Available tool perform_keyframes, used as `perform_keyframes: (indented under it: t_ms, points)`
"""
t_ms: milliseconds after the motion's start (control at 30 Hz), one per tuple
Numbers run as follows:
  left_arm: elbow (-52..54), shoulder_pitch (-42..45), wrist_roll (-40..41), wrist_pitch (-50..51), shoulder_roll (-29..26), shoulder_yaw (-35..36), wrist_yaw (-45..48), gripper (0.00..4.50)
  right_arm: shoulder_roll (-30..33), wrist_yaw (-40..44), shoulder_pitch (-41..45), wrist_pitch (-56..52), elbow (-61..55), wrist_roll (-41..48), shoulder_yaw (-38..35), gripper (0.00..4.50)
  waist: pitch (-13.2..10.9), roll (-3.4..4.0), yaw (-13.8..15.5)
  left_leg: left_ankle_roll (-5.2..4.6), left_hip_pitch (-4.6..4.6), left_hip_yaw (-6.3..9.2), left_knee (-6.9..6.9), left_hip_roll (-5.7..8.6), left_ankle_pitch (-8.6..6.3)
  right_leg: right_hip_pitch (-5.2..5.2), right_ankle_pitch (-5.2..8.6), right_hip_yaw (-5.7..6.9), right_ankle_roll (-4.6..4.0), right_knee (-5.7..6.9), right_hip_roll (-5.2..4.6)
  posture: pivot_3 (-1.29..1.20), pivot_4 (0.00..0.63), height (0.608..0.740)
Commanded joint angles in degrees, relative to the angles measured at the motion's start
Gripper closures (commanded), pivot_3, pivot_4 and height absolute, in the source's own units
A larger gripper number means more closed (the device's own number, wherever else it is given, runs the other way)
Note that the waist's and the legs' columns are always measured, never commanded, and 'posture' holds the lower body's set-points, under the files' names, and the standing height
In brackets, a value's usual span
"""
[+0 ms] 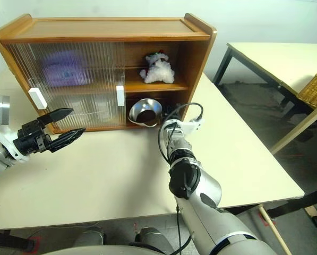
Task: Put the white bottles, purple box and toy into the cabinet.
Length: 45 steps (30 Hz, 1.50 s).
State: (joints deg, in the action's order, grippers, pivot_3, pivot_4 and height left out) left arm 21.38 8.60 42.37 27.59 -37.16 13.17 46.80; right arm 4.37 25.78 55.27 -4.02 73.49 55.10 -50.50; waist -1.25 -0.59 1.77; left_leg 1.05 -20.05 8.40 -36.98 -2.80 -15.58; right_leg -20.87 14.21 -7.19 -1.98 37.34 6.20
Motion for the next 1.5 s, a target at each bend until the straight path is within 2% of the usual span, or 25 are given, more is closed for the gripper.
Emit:
perform_keyframes:
  t_ms: [33, 367, 600, 1033, 1333, 1500]
  points:
    - [0.2, -0.2, -0.1, -0.1, 0.1, -0.2, 0.3, 0.0, 0.5, -1.1, 0.9, 0.8, 0.4, -1.3, 0.1, 3.73, 0.0, 0.0, 0.0, 0.0, 0.0, 0.01, 0.0, 0.0, 0.0, 0.0, -0.01, 0.01, -0.01, 0.0, 0.0, 0.1, 0.004, 0.74]
    - [-0.8, -0.2, -0.6, -0.9, 0.6, -0.5, 1.2, 0.0, 0.5, -1.1, 0.9, 0.8, 0.0, -2.2, -0.1, 0.03, 0.0, 0.0, -0.1, -0.05, 0.07, 0.0, -0.02, -0.07, 0.04, 0.02, -0.09, 0.08, -0.13, 0.03, 0.02, 0.09, 0.0, 0.74]
    - [-1.3, 0.5, -1.0, -1.6, 1.4, -1.4, 1.4, 0.0, 0.7, -1.0, 0.6, 0.0, -1.6, -2.1, 0.1, 0.03, 0.0, 0.01, -0.2, -0.07, 0.08, 0.0, -0.08, -0.08, 0.05, 0.04, -0.12, 0.08, -0.14, 0.04, 0.02, 0.08, 0.0, 0.74]
    - [-2.3, 1.6, -1.5, -1.9, 2.5, -2.5, 1.8, 0.0, 0.5, 0.2, -5.8, -5.2, -10.8, -4.8, 4.7, 0.03, 0.1, 0.04, -0.4, -0.08, 0.08, -0.12, -0.19, -0.07, 0.05, 0.08, -0.15, 0.11, -0.12, 0.06, 0.04, 0.05, 0.004, 0.74]
    - [-2.8, 2.0, -1.6, -2.0, 2.6, -2.7, 2.2, 0.0, 2.8, 7.0, -12.5, -10.4, -20.9, -13.2, 16.7, 0.03, 0.1, 0.06, -0.7, -0.09, 0.08, -0.12, -0.4, -0.06, 0.05, 0.17, -0.21, 0.11, -0.07, 0.08, 0.06, 0.04, 0.012, 0.74]
    - [-3.2, 1.8, -1.6, -2.2, 2.5, -2.7, 2.5, 0.0, 3.6, 11.2, -17.8, -11.7, -30.4, -16.2, 22.8, 0.03, 0.1, 0.06, -0.9, -0.09, 0.07, -0.12, -0.58, -0.03, 0.05, 0.24, -0.2, 0.11, -0.02, 0.08, 0.07, 0.04, 0.015, 0.74]
